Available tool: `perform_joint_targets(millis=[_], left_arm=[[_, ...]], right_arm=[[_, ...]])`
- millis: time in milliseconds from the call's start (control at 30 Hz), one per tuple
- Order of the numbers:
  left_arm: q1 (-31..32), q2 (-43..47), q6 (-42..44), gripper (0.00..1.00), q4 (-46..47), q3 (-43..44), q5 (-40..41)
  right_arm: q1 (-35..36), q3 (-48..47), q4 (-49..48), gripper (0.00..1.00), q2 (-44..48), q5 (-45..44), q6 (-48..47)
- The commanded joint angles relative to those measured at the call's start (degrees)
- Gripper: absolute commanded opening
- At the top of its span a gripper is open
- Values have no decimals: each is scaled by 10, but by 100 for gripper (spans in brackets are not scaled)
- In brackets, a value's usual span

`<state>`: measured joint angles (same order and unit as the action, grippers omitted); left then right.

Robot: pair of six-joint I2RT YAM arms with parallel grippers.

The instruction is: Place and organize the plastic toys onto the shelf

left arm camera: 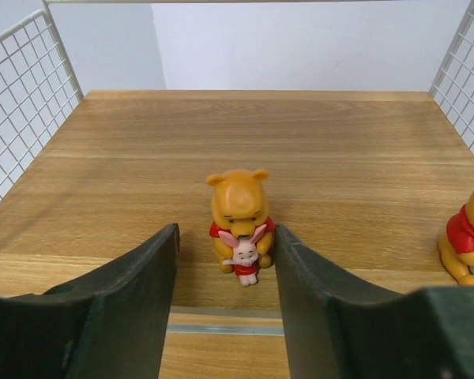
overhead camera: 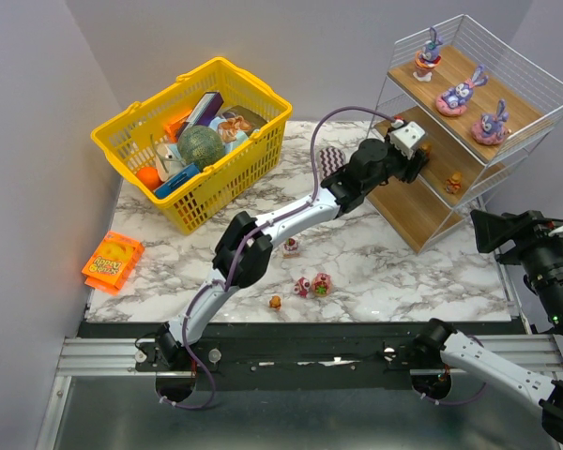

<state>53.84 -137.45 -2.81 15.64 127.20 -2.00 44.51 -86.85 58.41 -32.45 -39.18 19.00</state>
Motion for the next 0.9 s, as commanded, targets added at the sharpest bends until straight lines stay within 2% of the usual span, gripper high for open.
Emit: perform_joint_targets(millis=[0, 100, 200, 233, 267, 667, 867], left_arm=[[0, -10, 5, 66, -32, 0, -12], [0, 1, 5, 75, -28, -14, -11], [0, 20, 4, 88, -14, -40, -16], [0, 32, 5, 96, -8, -48, -18], [0, 40, 4, 99, -4, -56, -18], [6, 239, 9, 99, 90, -293, 29], [13, 365, -7, 99, 68, -410, 94]], right_arm=[[-1, 7, -5, 71, 9, -13, -8], [-1, 6, -5, 71, 10, -13, -8], [-1, 6, -5, 71, 12, -13, -6], [-1, 7, -5, 71, 12, -13, -5], [-1, 8, -5, 71, 12, -13, -5], [-1, 29, -8, 72, 18, 0, 9], [-1, 47, -25, 72, 14, 23, 8]])
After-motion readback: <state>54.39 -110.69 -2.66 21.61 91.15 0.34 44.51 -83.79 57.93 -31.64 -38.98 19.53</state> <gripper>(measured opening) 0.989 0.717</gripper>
